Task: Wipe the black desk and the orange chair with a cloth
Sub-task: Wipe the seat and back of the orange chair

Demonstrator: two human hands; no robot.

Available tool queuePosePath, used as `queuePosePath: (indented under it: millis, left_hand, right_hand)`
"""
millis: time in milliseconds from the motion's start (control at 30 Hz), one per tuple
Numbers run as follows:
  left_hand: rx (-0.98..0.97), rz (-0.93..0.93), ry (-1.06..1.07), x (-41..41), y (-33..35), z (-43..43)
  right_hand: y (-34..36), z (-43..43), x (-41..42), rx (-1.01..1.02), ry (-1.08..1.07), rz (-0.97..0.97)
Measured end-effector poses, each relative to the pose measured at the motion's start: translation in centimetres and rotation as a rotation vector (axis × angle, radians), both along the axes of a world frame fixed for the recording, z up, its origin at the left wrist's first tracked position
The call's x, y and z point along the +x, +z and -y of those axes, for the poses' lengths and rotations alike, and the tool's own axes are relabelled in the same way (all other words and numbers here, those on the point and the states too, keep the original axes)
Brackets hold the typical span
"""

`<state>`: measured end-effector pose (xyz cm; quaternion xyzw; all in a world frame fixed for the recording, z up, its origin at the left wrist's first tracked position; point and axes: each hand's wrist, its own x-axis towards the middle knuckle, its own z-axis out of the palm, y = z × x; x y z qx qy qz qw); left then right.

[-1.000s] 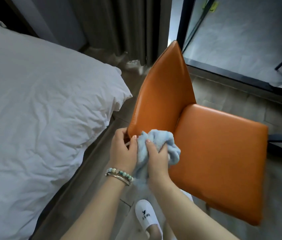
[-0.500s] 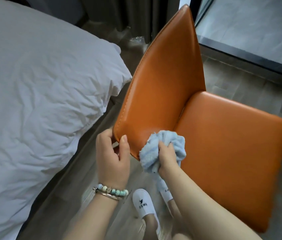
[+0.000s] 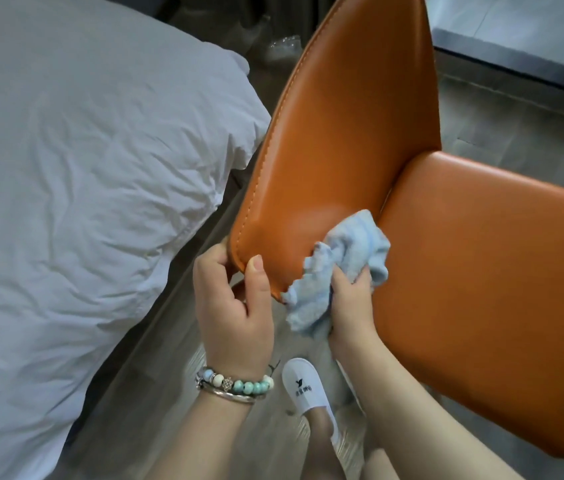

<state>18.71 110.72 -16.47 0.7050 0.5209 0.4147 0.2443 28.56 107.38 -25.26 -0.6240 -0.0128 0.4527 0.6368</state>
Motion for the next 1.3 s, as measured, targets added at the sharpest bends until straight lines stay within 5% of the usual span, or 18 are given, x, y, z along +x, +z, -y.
queuePosePath:
  millis: [67, 133, 267, 533, 633, 767, 900, 1033, 1300]
  left_hand:
    - [-0.001, -0.007, 0.006, 0.0, 0.0, 0.0]
    - [-0.004, -0.01, -0.008, -0.1, 0.1, 0.0]
    - [-0.017, 0.004, -0.055, -0.4, 0.2, -0.2]
    - [-0.094, 0.044, -0.093, -0.8, 0.4, -0.6]
    - [-0.113, 0.001, -0.116, -1.1, 0.6, -0.8]
    - [-0.225, 0.023, -0.134, -1.0, 1.6, -0.6]
    - [-0.335, 0.055, -0.149, -1.1, 2.8, -1.0]
    - [-0.528, 0.285, -0.199, -1.4, 4.0, -1.0]
    - [-0.354, 0.523, -0.184, 1.6, 12.2, -1.2]
  right_hand:
    - [1.5, 0.4, -1.1, 0.116, 0.025, 0.114]
    - [-0.3, 1.7, -2.1, -0.049, 0.044, 0.215]
    - [-3.3, 2.8, -1.7, -0.363, -0.017, -0.071]
    - [8.4, -0.6, -4.3, 0.163, 0.08, 0.231]
    - [5.4, 0.2, -3.3, 0.076, 0.125, 0.272]
    - [3.8, 2.1, -2.5, -0.228, 0.195, 0.093]
    - [10.0, 0.6, -3.7, 0.046, 0.309, 0.246]
    - [13.4, -1.1, -1.7, 0.108, 0.391, 0.515]
    - [20.3, -3.2, 2.0, 0.277, 0.289, 0.369]
